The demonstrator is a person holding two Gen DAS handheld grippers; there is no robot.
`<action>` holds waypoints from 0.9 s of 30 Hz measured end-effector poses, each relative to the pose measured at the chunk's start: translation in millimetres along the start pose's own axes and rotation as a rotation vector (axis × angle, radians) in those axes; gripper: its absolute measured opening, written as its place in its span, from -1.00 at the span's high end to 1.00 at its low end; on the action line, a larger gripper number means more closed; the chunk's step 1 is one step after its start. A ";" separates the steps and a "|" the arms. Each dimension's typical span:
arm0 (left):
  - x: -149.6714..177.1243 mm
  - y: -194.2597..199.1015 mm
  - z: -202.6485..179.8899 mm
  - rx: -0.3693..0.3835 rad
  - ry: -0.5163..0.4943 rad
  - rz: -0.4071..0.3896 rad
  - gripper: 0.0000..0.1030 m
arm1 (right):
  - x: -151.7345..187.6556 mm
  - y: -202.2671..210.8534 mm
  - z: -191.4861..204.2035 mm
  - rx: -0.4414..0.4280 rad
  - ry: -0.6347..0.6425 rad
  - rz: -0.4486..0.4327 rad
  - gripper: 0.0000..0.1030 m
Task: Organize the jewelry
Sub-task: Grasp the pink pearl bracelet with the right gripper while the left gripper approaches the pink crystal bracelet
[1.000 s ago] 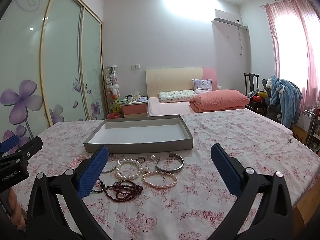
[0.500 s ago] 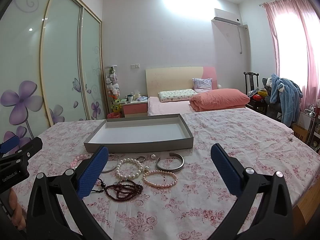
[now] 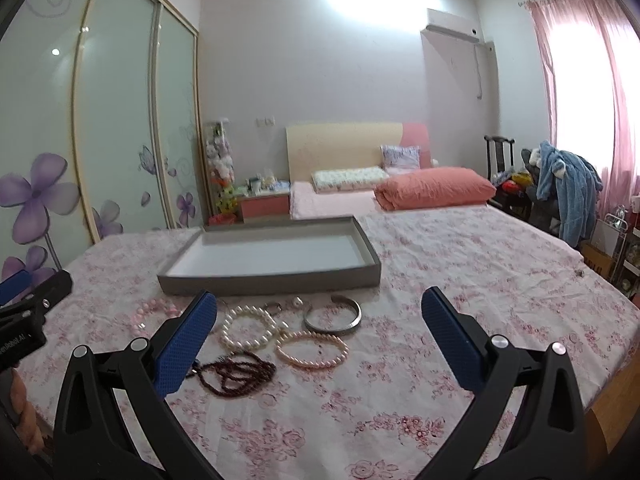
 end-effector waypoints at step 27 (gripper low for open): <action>-11.7 -107.5 28.8 -0.044 0.001 0.371 -0.65 | 13.6 -94.1 -12.4 0.049 0.000 0.484 0.81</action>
Point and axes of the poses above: each gripper's, at about its wrist camera, not at the fingertips, and y roughly against the way its jaws point, z to its left, x to its underside, the point moved 3 cm from there along -y, roughly the way its jaws point, and after that the axes turned 14 degrees about z, right-handed, at the moved point
